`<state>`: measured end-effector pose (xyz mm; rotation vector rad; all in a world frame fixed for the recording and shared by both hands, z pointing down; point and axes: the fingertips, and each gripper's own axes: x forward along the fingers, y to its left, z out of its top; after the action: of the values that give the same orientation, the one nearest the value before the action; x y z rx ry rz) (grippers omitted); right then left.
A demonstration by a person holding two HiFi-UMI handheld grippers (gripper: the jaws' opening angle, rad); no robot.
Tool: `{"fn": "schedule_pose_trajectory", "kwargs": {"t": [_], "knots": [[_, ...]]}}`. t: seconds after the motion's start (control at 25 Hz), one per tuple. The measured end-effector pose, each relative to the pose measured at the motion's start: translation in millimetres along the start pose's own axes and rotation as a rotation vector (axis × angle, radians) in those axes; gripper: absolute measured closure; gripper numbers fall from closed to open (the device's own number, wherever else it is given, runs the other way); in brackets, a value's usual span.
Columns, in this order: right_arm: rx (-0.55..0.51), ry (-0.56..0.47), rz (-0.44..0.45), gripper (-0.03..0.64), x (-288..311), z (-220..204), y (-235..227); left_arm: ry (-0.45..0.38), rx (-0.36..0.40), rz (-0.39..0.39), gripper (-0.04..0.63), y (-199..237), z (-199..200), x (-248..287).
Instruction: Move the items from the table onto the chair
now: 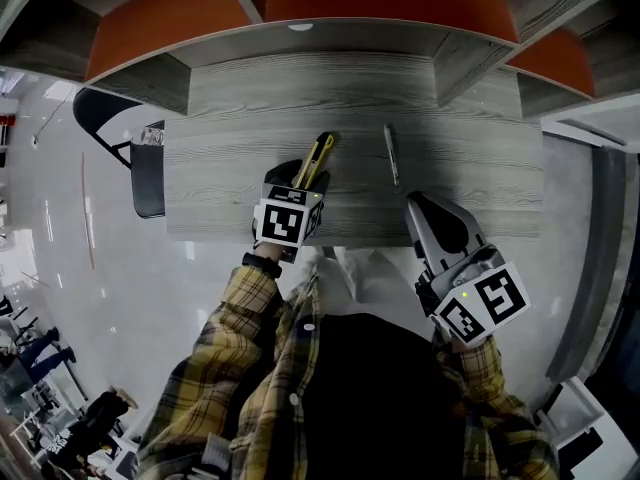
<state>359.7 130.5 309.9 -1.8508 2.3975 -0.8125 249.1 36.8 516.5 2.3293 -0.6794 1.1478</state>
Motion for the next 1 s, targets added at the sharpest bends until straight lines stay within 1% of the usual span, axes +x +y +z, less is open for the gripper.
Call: {"fn": "schedule_pose_trajectory", "kwargs": {"t": [0.12,0.24,0.44,0.52,0.56,0.64,0.84,1.0], "knots": [[0.026,0.012,0.0,0.598,2,-9,-4,0.039,-0.014,0.026,0.385,10,-11,19],[0.045,0.015,-0.004,0.598,3,-13,-8,0.059,-0.027,0.039,0.385,18,-14,31],[0.072,0.014,-0.007,0.598,3,-16,-17,0.105,-0.03,0.02,0.387,15,-22,44],[0.078,0.01,-0.007,0.598,3,-15,-20,0.12,-0.019,0.049,0.401,19,-27,46],[0.079,0.008,-0.005,0.598,4,-14,-20,0.125,-0.01,0.074,0.438,23,-30,46],[0.078,0.006,-0.002,0.598,4,-13,-21,0.133,0.004,0.1,0.471,27,-32,46],[0.084,0.004,0.01,0.598,5,-11,-22,0.149,0.01,0.1,0.477,26,-32,46],[0.081,0.002,0.024,0.598,6,-10,-22,0.142,-0.022,0.092,0.479,26,-37,43]]}}
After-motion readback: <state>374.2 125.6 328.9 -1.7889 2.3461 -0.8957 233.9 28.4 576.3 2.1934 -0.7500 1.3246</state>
